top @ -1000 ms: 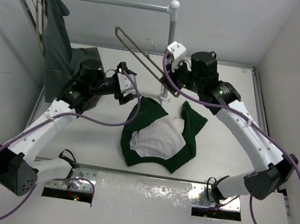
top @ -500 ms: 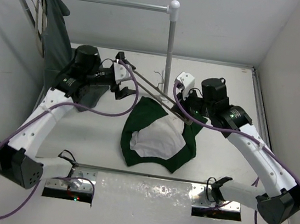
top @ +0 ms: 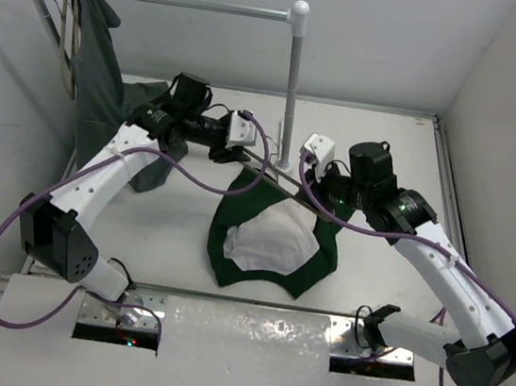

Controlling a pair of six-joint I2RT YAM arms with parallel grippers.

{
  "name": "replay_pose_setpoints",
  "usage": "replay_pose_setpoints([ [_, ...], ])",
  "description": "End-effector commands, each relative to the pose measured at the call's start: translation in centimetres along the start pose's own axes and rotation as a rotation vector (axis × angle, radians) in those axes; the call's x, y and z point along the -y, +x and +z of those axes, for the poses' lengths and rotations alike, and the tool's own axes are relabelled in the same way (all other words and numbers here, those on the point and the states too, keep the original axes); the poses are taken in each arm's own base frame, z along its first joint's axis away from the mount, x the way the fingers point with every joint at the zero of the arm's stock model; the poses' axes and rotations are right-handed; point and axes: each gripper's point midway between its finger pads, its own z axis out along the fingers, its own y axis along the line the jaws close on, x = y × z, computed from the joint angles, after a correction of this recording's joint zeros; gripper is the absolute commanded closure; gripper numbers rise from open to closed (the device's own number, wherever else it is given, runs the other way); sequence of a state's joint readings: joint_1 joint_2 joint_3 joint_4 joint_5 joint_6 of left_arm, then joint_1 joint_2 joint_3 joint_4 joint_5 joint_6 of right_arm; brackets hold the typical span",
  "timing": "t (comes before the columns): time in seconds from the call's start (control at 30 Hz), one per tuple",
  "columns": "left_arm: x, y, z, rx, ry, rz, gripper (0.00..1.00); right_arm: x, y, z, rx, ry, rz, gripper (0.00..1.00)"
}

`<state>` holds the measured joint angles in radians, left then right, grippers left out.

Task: Place the t-shirt on the hanger
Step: Pick up the hanger from the clothesline.

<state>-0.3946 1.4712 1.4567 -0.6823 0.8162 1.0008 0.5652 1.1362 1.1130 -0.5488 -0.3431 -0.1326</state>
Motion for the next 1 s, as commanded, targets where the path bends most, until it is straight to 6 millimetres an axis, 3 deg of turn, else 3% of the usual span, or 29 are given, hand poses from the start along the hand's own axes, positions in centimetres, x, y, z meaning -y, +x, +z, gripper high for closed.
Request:
replay_pose_setpoints([
  [0.0,0.7,-0.1,-0.1,-0.037,0.037,0.069,0.63,-0.1,-1.5,-0.7,0.072,0.002,-0.051,1.0],
  [0.03,1.2,0.4,-0.1,-0.058,0.06,0.081,0.67,-0.1,-1.6,-0.7,0.078,0.002,-0.055,1.0],
  [0.1,1.6,1.1,0.2,-0.083,0.075,0.084,0.89,-0.1,-1.9,-0.6,0.089,0.001,-0.059,1.0],
  [0.17,1.7,1.4,0.3,-0.093,0.078,0.082,1.0,-0.1,-1.9,-0.5,0.089,-0.006,-0.059,1.0],
  [0.37,1.5,1.4,0.0,-0.105,0.058,0.096,1.0,0.0,-0.6,0.1,0.058,-0.009,-0.078,1.0],
  [0.4,1.6,1.4,0.0,-0.101,0.062,0.1,1.0,0.4,-0.4,0.2,0.049,0.007,-0.085,0.67],
  [0.47,1.9,1.4,0.2,-0.094,0.075,0.099,1.0,0.7,-0.1,0.5,0.036,0.015,-0.123,0.44],
  [0.5,2.0,1.4,0.3,-0.086,0.085,0.095,1.0,1.0,-0.6,0.7,0.036,0.017,-0.134,0.22],
  [0.57,2.4,1.4,0.5,-0.08,0.1,0.084,1.0,1.3,-1.4,1.0,0.05,0.018,-0.148,0.12],
  [0.67,2.6,1.1,0.7,-0.06,0.118,0.07,1.0,1.9,-2.6,1.9,0.06,0.014,-0.169,0.11],
  [0.83,3.3,1.2,0.9,-0.065,0.148,0.081,1.0,2.7,-3.4,3.4,0.053,0.01,-0.206,0.19],
  [0.97,3.3,0.8,1.0,-0.046,0.152,0.074,1.0,3.3,-4.1,4.6,0.06,0.005,-0.233,0.35],
])
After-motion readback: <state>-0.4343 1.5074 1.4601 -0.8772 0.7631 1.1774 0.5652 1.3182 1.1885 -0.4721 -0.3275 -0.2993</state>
